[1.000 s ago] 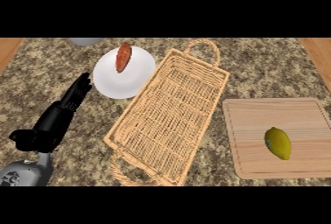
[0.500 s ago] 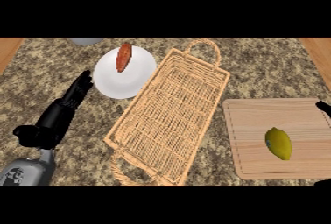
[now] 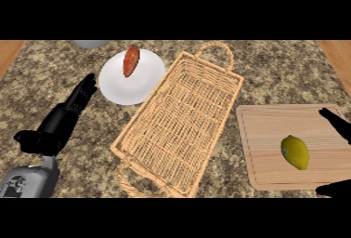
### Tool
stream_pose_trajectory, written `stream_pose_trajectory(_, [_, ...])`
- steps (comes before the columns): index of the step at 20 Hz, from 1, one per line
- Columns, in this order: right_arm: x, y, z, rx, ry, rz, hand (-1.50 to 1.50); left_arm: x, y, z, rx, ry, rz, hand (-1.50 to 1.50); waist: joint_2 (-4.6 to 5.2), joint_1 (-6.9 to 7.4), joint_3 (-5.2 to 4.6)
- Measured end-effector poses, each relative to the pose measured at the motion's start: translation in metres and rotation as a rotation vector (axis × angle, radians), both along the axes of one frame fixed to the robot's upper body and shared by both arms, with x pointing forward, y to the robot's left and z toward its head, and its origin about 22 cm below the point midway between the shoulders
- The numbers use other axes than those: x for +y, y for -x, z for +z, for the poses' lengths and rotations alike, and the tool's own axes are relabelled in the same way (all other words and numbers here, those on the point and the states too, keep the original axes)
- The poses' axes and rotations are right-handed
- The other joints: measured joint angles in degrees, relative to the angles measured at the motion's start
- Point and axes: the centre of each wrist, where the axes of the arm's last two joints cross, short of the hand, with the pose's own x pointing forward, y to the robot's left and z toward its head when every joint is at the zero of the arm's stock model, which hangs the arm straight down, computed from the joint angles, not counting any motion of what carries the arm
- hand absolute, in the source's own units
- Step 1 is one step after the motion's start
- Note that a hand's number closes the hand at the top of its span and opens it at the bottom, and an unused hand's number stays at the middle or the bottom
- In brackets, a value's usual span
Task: Pick the lemon from the cutting board and place it in the basket
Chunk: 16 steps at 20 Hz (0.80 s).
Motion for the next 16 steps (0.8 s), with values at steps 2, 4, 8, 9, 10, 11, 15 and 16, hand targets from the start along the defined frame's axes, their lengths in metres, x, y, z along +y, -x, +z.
stream_pose_trajectory(2, [0.002, 0.005, 0.000, -0.010, -0.015, 0.011, -1.50, -0.001, 0.002, -0.002, 0.001, -0.002, 0.003, 0.00, -0.02, -0.05, 0.00])
stream_pose_trajectory(4, [0.000, 0.005, -0.004, -0.011, -0.029, 0.020, -1.50, -0.003, 0.002, 0.000, 0.003, -0.001, -0.002, 0.00, -0.02, -0.04, -0.01])
stream_pose_trajectory(8, [0.004, -0.002, -0.002, -0.013, -0.026, 0.028, -1.50, -0.006, 0.005, 0.003, 0.007, 0.000, -0.002, 0.00, -0.02, 0.00, -0.01])
stream_pose_trajectory(9, [0.005, -0.001, 0.000, -0.009, -0.017, 0.026, -1.50, -0.004, 0.005, 0.001, 0.006, -0.002, -0.002, 0.00, -0.02, 0.00, 0.00])
stream_pose_trajectory(10, [0.008, -0.005, 0.002, -0.004, -0.009, 0.023, -1.50, -0.005, 0.006, -0.002, 0.005, 0.001, -0.004, 0.00, -0.02, 0.02, -0.01])
stream_pose_trajectory(11, [0.011, -0.002, 0.001, 0.003, 0.001, 0.018, -1.50, -0.005, 0.006, -0.001, 0.006, 0.001, -0.005, 0.00, -0.02, 0.00, -0.02])
stream_pose_trajectory(15, [0.013, -0.005, -0.010, 0.025, 0.035, 0.011, -1.50, -0.002, 0.006, 0.001, 0.009, 0.003, -0.001, 0.00, -0.02, 0.02, -0.02])
stream_pose_trajectory(16, [0.010, -0.004, -0.013, 0.032, 0.044, 0.012, -1.50, -0.001, 0.006, -0.001, 0.009, 0.001, 0.001, 0.00, -0.01, 0.02, -0.01])
